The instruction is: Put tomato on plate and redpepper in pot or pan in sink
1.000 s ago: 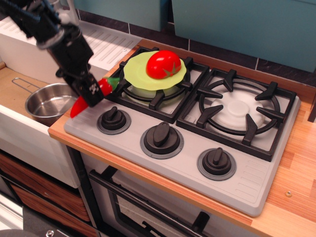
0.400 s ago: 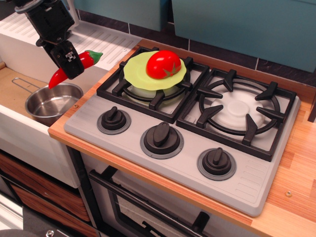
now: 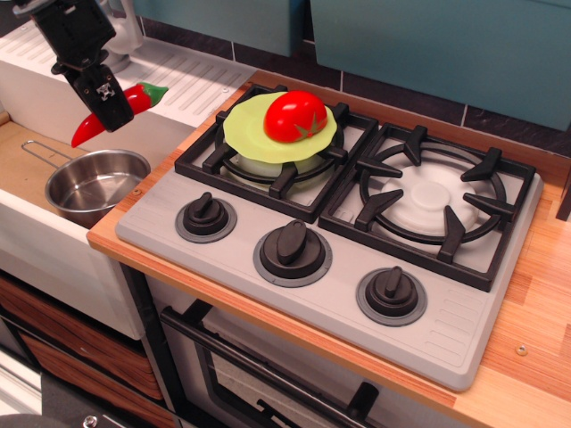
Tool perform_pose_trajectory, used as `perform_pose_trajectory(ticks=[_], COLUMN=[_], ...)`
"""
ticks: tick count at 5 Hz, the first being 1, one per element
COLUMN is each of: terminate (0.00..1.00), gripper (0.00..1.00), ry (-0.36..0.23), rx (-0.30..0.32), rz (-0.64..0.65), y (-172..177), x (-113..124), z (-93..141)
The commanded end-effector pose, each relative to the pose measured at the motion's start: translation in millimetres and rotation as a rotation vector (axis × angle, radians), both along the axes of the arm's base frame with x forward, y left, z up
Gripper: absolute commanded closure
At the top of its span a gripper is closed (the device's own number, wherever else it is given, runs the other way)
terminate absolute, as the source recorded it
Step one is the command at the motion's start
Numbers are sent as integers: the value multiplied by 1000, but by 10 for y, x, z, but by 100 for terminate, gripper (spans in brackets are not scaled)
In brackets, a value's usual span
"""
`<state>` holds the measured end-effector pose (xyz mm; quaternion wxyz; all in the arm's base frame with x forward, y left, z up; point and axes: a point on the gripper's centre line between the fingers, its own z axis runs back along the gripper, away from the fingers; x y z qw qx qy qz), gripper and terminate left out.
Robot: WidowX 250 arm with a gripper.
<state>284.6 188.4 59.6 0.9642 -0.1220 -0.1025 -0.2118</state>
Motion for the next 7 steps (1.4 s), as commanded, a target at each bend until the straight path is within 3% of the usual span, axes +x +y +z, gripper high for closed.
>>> perform_pose_trajectory(ticks=[1, 4, 7], terminate=[0, 0, 0], gripper=[100, 100, 100], ry=[-34, -33, -43], rx=[11, -60, -108], rz=[-21, -10, -42], y=[230, 274, 373], x=[122, 56, 237], z=[66, -238, -503])
